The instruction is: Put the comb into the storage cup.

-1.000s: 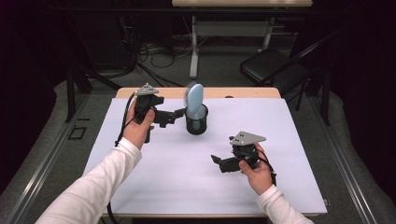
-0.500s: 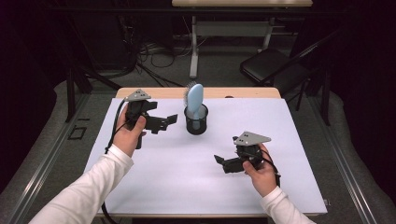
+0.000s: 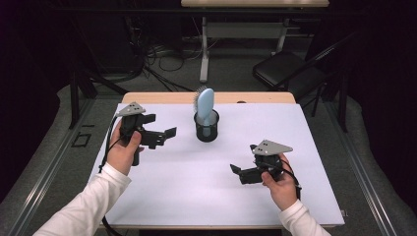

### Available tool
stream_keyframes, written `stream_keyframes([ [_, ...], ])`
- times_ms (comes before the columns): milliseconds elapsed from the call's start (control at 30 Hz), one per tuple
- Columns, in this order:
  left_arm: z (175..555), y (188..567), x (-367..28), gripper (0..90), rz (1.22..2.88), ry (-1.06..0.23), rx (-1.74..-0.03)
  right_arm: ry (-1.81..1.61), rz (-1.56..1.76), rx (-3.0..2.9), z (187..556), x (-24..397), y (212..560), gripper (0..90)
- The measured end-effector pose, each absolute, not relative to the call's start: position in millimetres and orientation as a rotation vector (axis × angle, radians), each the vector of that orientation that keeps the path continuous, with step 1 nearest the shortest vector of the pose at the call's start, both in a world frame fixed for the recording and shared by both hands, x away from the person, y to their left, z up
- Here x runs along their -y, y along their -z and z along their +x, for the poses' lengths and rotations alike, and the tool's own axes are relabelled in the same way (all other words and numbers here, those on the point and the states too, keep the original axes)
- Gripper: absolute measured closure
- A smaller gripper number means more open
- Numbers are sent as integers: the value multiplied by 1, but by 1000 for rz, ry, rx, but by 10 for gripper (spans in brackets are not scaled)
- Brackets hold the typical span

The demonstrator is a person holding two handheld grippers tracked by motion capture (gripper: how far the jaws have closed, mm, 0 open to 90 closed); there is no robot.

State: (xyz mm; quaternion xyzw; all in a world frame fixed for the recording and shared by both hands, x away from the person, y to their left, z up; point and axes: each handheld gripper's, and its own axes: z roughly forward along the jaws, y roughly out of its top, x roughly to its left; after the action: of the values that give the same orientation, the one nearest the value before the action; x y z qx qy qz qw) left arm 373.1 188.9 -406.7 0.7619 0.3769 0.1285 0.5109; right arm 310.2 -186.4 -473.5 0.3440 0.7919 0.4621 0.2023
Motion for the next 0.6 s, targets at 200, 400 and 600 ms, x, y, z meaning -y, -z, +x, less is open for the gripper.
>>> stream_keyframes([
  [200,365,412,-193,6,1846,-323,-906,-1289,970,-2205,307,191,474,47],
  [400,358,420,-196,7,1842,-303,-919,-1288,983,-2193,304,196,475,48],
  [600,351,430,-201,7,1843,-301,-931,-1287,1006,-2183,301,203,476,48],
])
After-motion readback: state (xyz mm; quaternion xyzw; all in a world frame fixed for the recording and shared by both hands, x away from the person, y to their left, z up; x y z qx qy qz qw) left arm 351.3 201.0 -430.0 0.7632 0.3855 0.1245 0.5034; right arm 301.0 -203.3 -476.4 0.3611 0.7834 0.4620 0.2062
